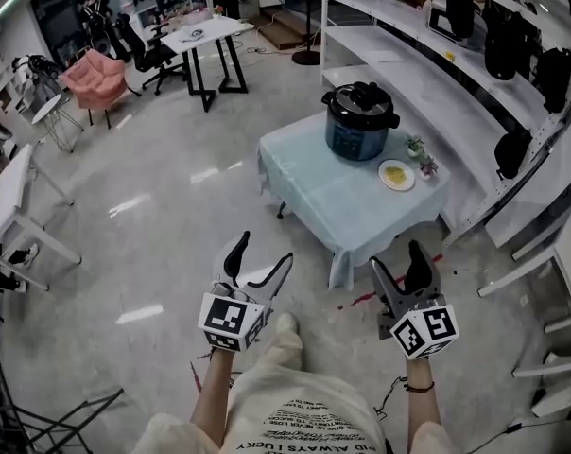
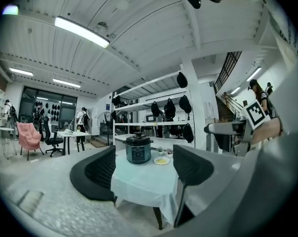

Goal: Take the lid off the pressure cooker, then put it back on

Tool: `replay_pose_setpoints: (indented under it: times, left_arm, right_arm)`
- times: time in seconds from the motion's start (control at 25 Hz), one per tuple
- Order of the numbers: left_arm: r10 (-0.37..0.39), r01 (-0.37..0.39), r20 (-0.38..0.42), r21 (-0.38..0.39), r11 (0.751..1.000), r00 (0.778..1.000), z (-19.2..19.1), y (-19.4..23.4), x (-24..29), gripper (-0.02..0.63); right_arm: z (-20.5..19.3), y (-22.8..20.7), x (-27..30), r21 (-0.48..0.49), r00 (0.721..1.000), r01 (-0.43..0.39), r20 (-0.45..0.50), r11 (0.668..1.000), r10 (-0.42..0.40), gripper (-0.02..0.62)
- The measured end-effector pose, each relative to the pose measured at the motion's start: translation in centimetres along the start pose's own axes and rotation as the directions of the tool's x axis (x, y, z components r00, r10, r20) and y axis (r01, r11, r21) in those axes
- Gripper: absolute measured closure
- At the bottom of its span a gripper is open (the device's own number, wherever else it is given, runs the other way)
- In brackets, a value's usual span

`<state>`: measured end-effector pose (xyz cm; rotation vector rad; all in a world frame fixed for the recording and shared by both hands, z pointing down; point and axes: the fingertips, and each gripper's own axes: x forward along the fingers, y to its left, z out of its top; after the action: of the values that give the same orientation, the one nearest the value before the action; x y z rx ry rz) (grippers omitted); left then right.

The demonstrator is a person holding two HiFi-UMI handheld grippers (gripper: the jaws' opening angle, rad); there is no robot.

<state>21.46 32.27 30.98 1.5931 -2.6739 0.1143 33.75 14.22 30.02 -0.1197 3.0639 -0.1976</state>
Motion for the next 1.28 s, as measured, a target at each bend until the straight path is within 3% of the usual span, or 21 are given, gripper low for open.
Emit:
replay_pose_setpoints:
  times: [0.56, 0.96, 1.28]
  left_arm:
    - [-0.109, 0.108, -0.04, -0.028, 0.994, 0.993, -1.3, 9.0, 13.8, 0.262]
    - [-0.218, 0.217, -0.043, -0.033, 0.976, 0.975, -1.7, 11.1, 20.6, 0.262]
    - [-0.258, 0.256, -0.031, -0.045, 0.966, 0.966, -1.5, 12.2, 23.9, 0.262]
  right_arm:
    - [-2.0, -5.0, 14.4, 0.007, 0.995, 0.089, -0.042, 0.996, -0.089, 0.209]
    - [-2.4, -7.6, 18.8, -0.013, 0.983, 0.176, -0.049, 0.984, -0.177, 0.209]
    - [-2.3, -9.0, 21.3, -0.017, 0.977, 0.206, -0.049, 0.978, -0.207, 0.209]
